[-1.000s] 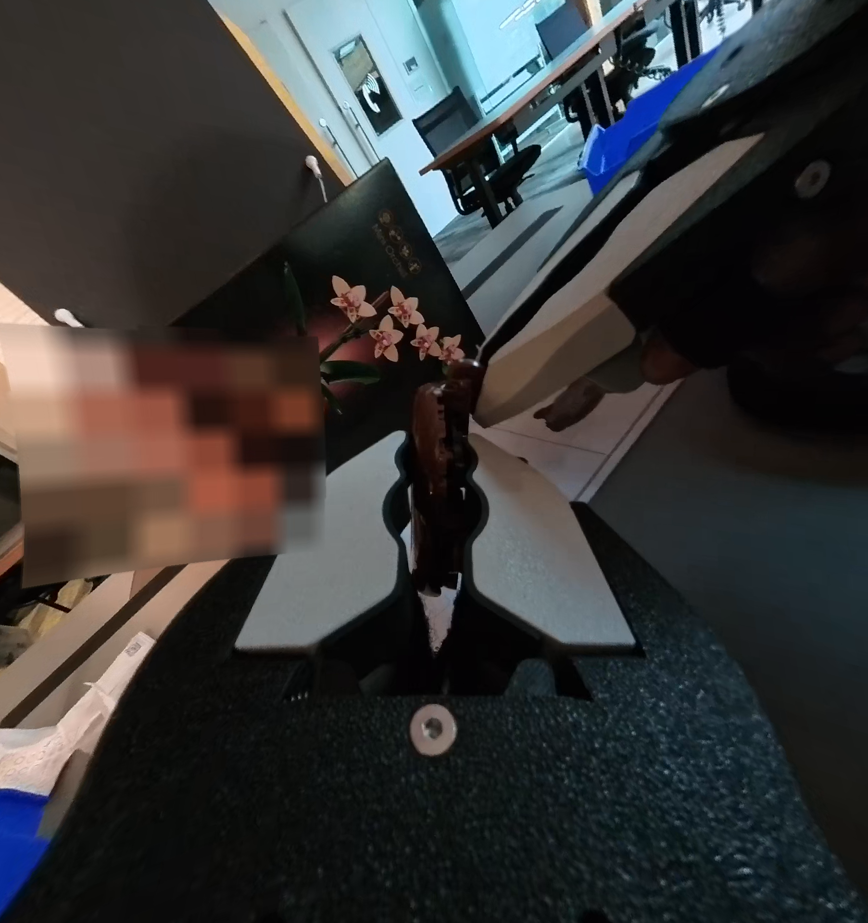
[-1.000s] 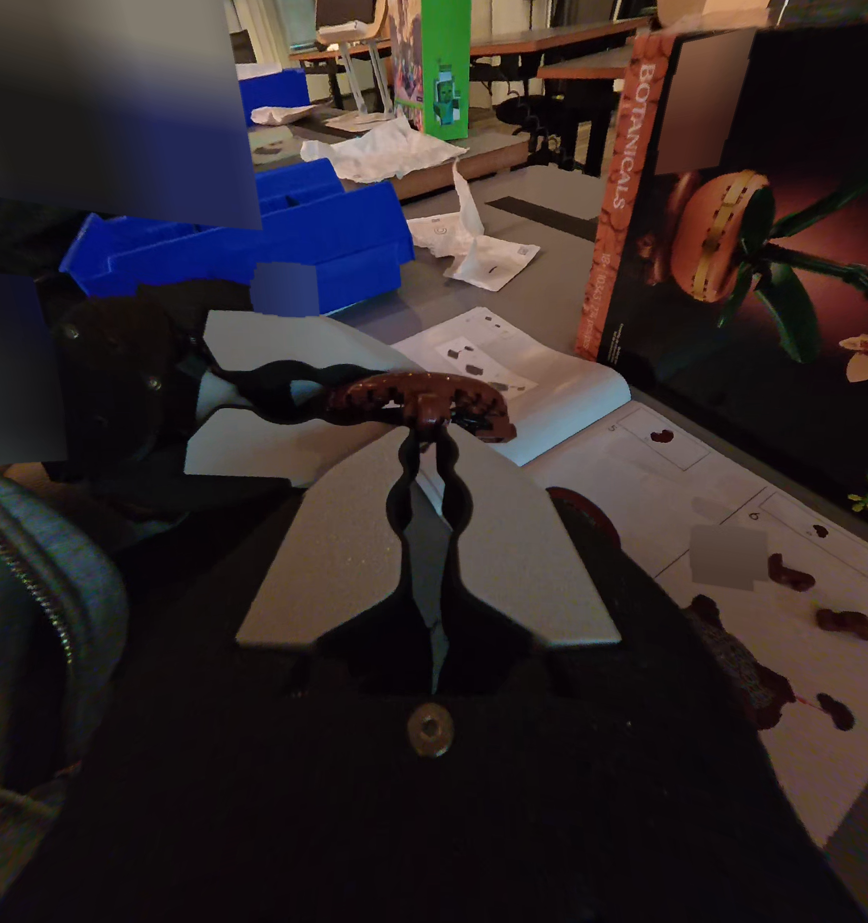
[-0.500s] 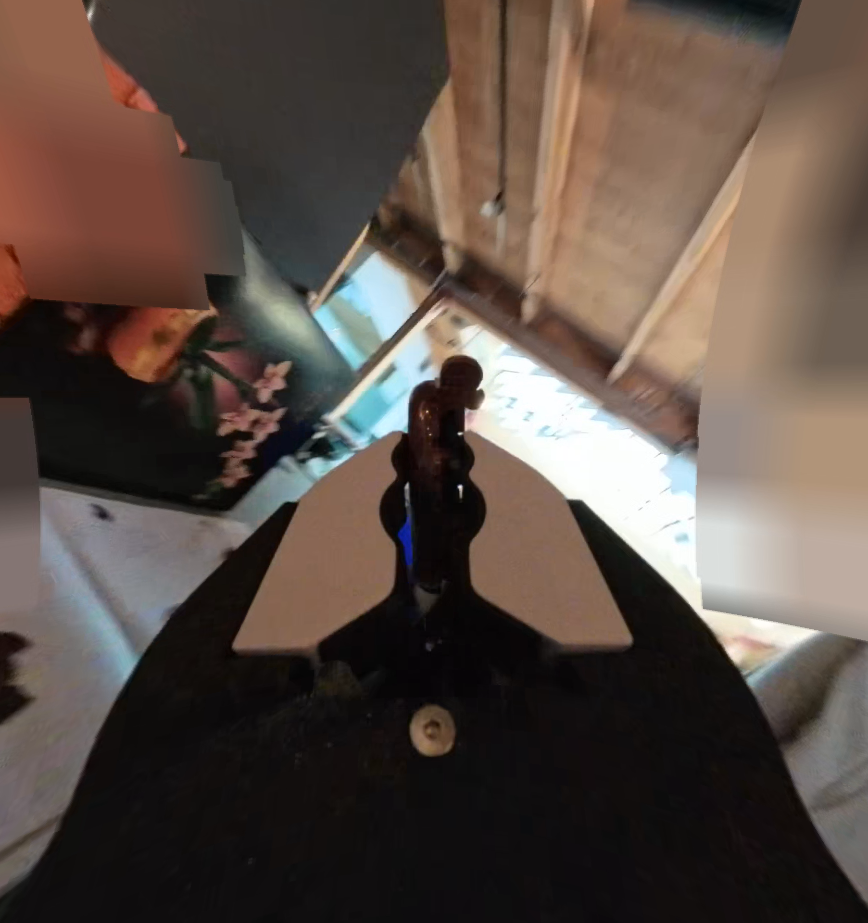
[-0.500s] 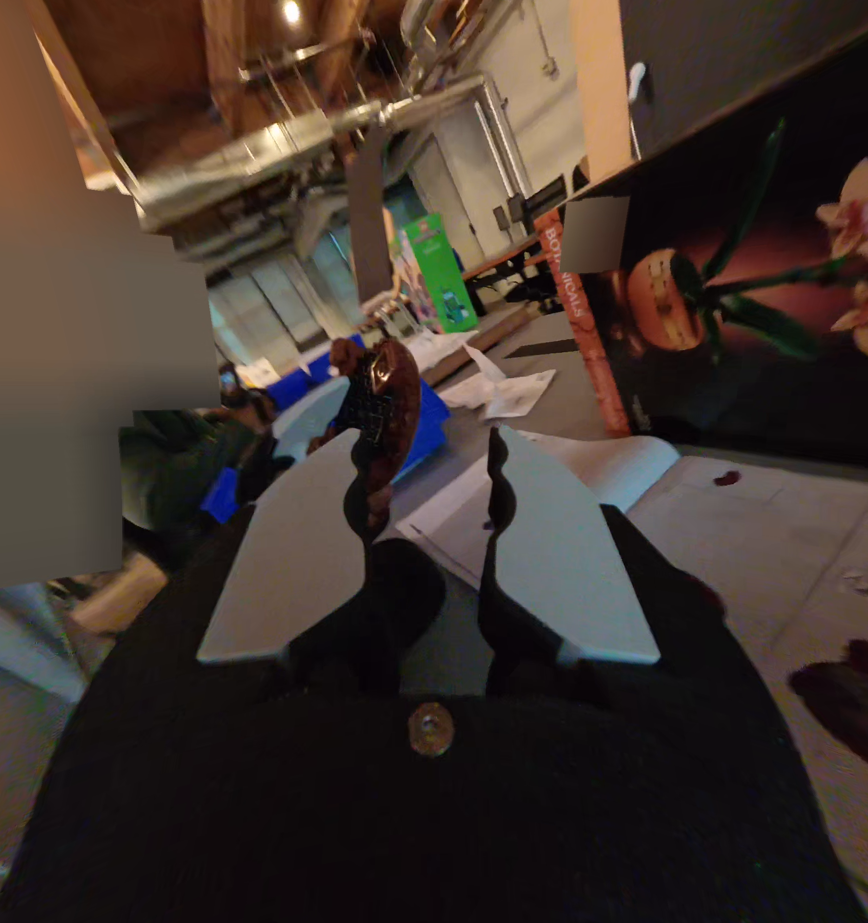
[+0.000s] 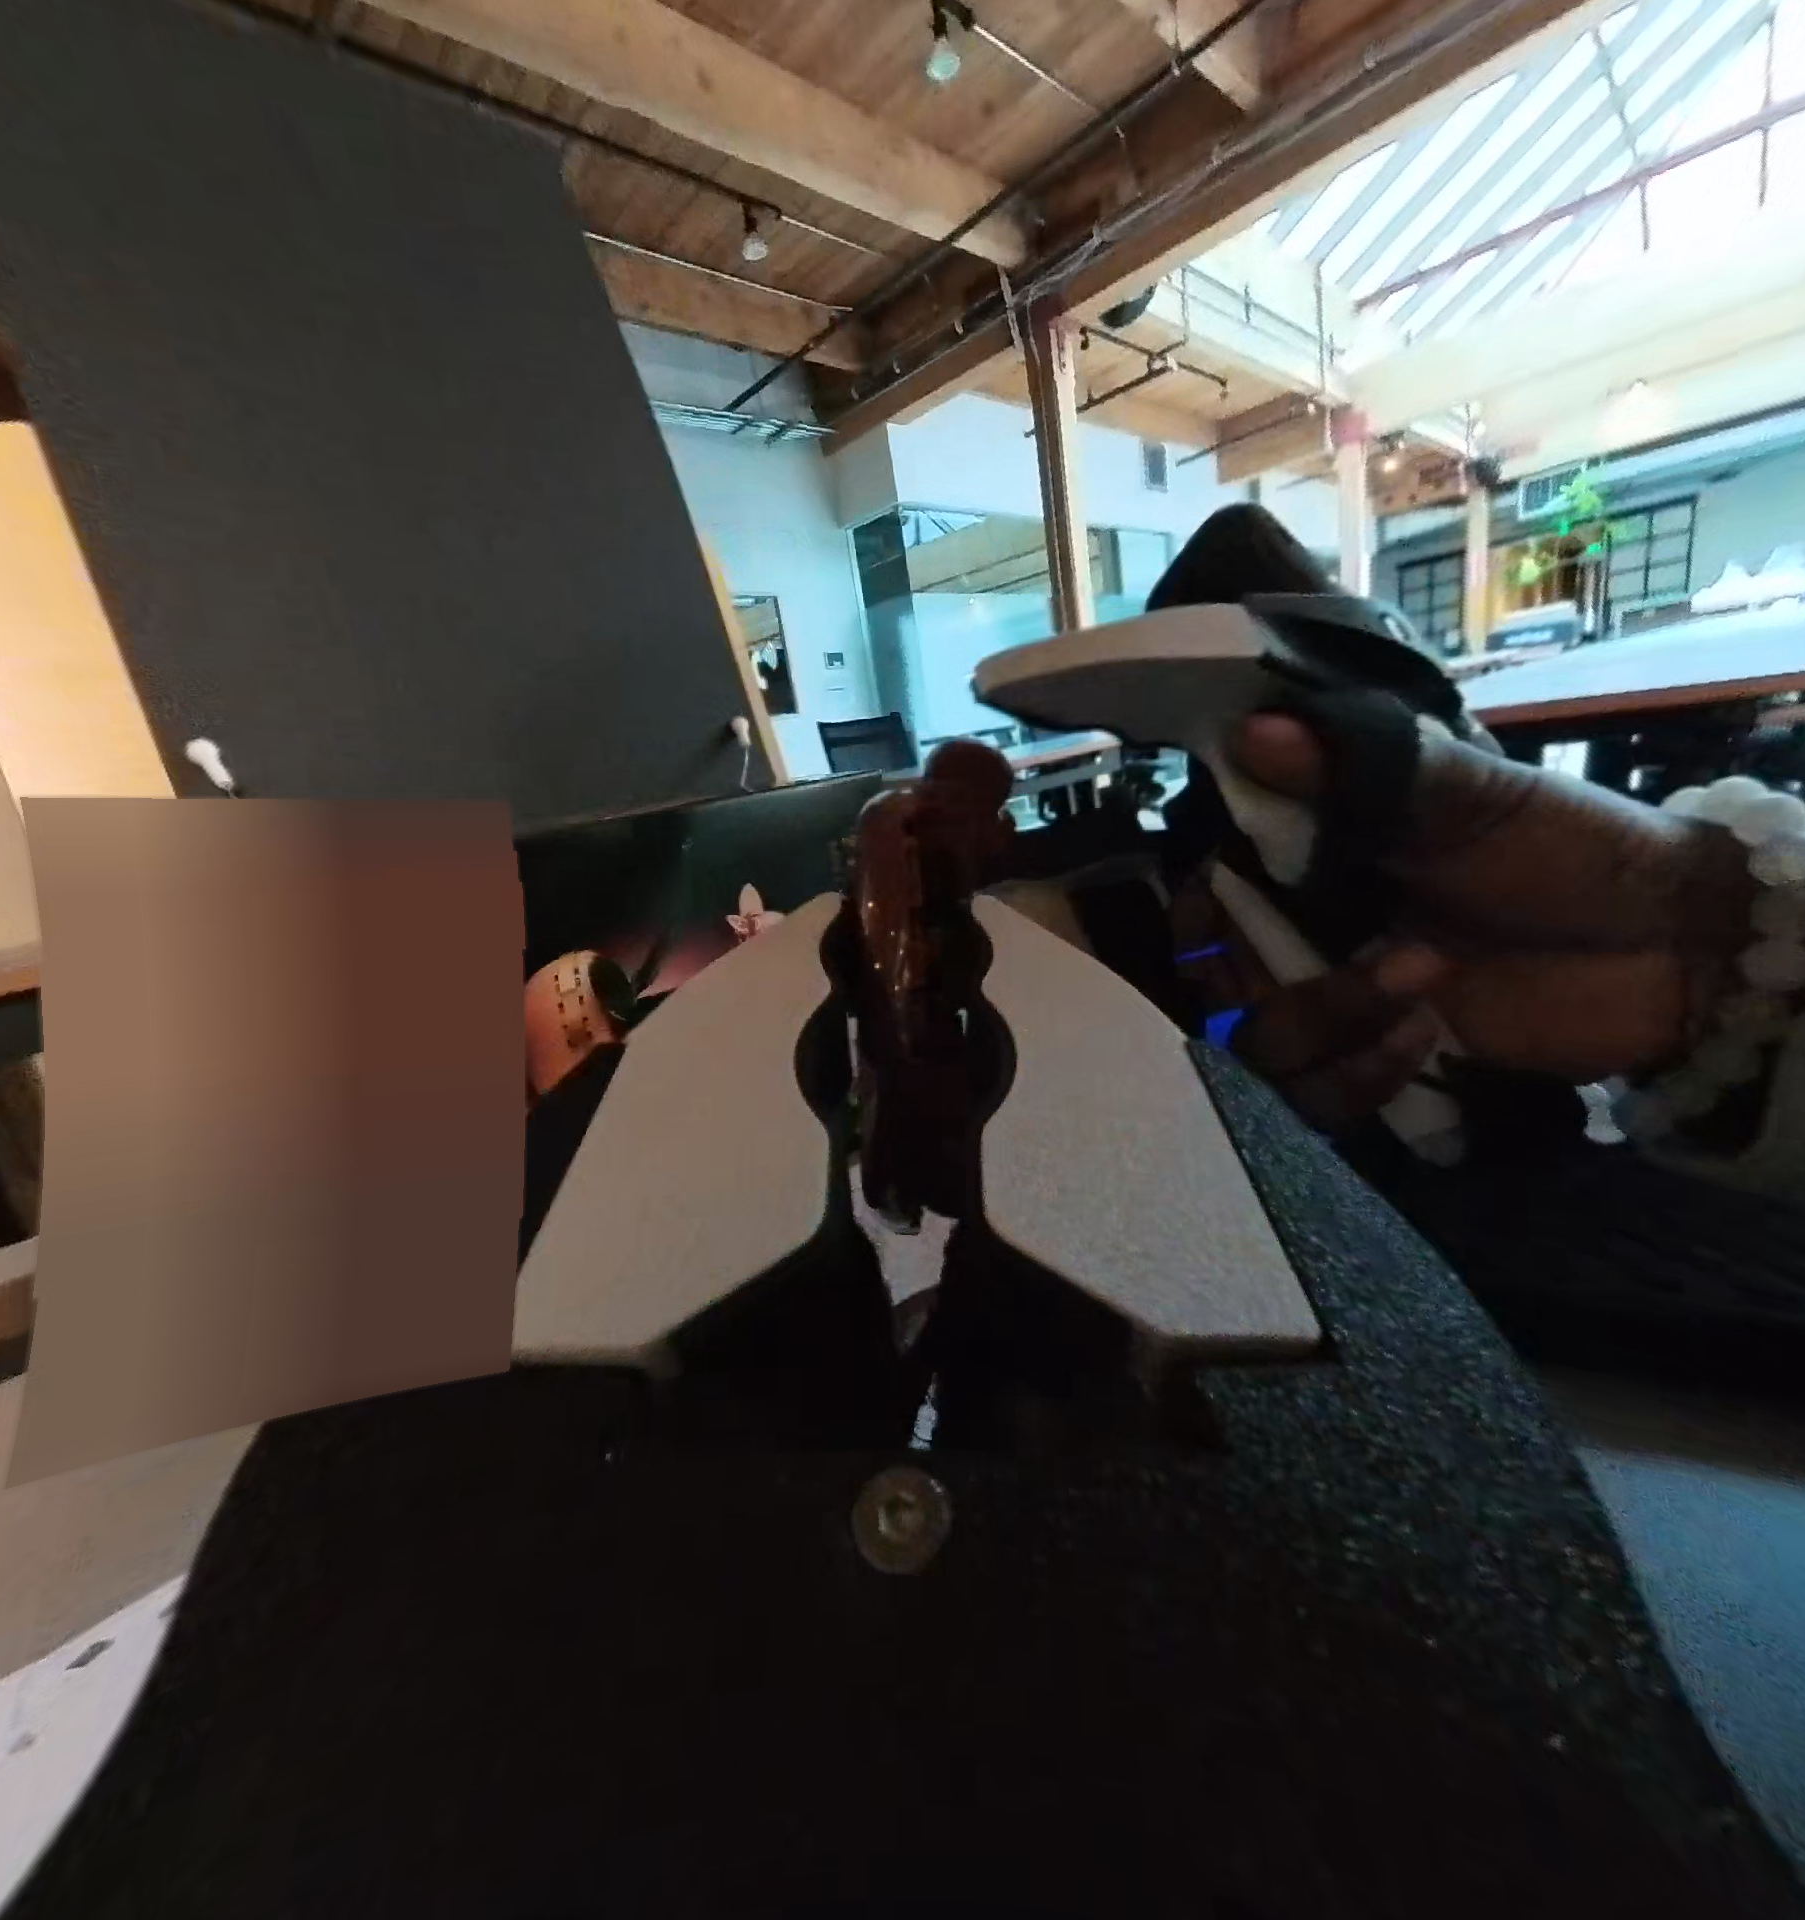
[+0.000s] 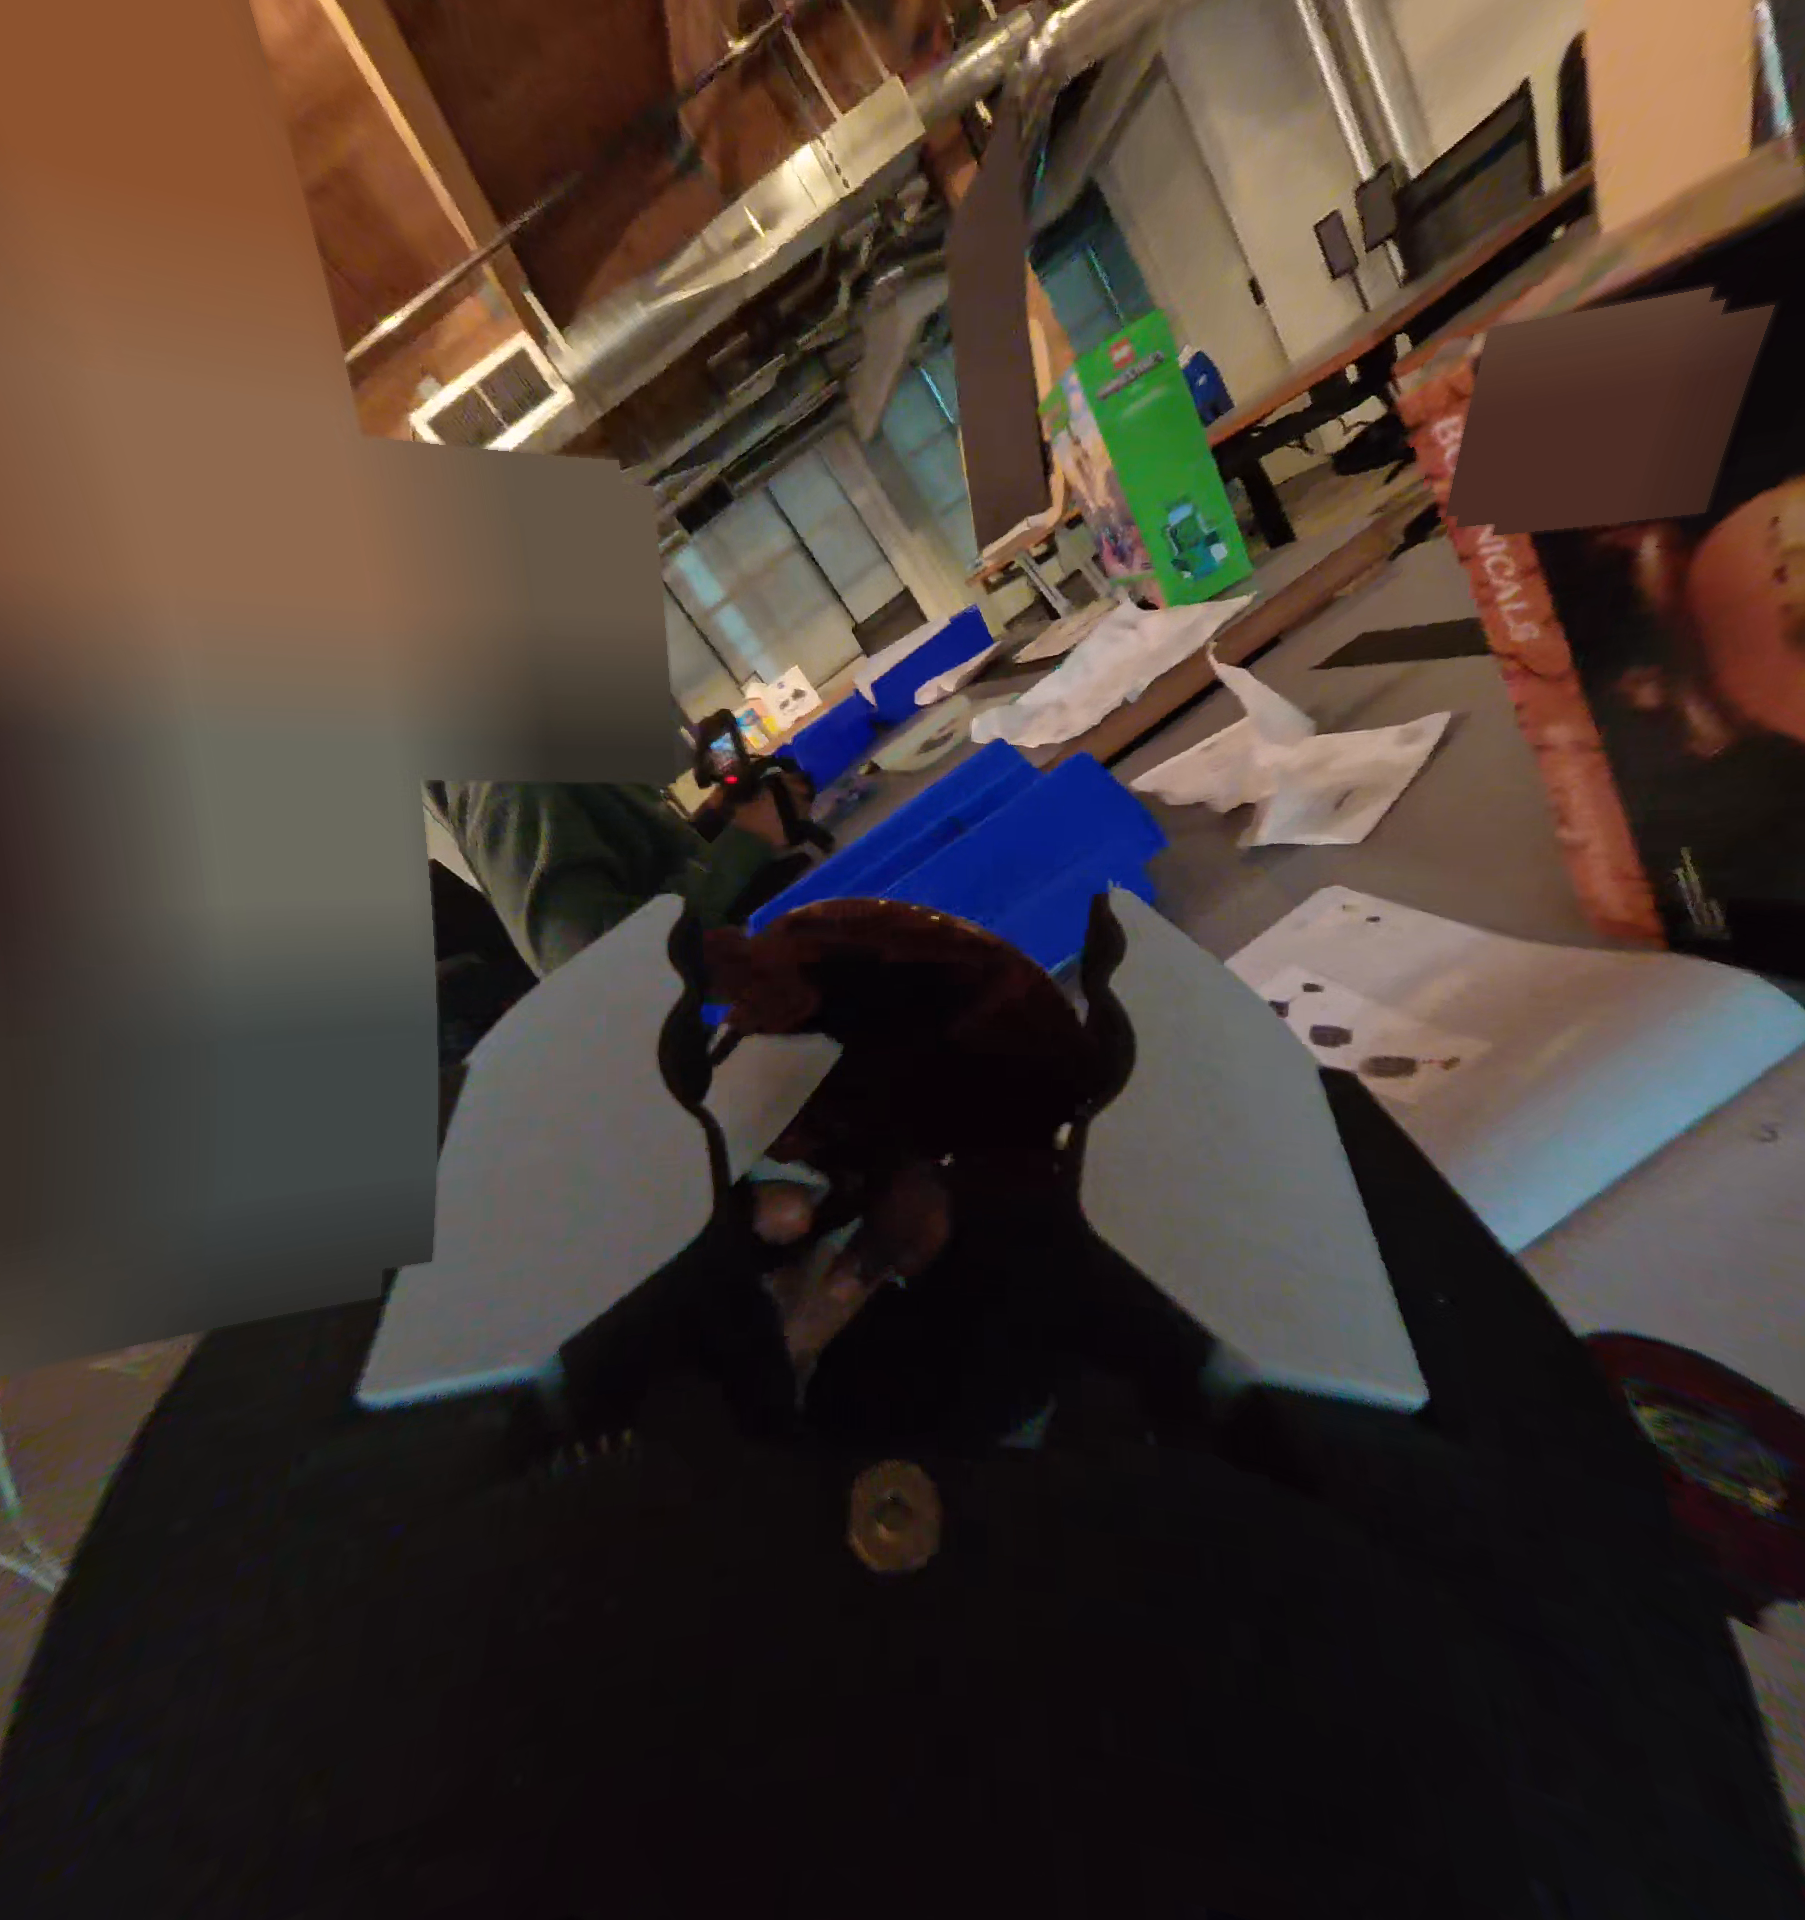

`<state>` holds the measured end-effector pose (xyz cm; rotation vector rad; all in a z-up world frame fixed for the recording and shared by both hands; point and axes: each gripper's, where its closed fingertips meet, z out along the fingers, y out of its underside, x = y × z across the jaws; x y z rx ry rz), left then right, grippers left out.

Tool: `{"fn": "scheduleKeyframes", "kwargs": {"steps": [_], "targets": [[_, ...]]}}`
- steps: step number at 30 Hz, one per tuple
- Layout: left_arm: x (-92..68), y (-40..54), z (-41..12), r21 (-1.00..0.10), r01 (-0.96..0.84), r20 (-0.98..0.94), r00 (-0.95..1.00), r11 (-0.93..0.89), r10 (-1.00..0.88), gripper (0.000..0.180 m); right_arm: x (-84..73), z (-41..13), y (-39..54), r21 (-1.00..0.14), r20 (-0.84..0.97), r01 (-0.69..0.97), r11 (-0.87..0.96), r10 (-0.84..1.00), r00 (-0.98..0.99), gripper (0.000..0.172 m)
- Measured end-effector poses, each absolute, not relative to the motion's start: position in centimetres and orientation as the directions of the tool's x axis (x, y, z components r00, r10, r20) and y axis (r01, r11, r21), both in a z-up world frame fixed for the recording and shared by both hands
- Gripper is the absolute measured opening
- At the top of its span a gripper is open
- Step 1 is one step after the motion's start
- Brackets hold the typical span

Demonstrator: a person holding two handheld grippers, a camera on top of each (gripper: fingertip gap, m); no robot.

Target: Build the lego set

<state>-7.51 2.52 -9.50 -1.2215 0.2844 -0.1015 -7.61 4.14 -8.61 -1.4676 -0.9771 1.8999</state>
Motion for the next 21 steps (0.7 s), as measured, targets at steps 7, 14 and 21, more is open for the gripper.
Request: {"fn": "scheduleKeyframes", "kwargs": {"steps": [7, 14, 21], "targets": [[-7.4, 2.6, -9.6, -0.937, -0.08, -0.166, 0.958, 0.339, -0.235, 0.017, -7.7, -8.4, 4.0, -0.844, -0.524, 0.01, -0.536, 0.82, -0.231, 0.08], [-8.6, 2.2, -8.6, -0.881, 0.328, 0.188, 0.905, 0.342, -0.383, 0.017, -6.2, -6.0, 4.5, -0.795, -0.503, -0.181, -0.579, 0.797, -0.335, 0.087], [-9.9, 2.4, -8.0, -0.588, 0.773, 0.54, 0.594, 0.238, -0.596, 0.017, -7.3, -10.8, 3.5, -0.743, -0.586, -0.104, -0.661, 0.718, -0.376, 0.055]]}}
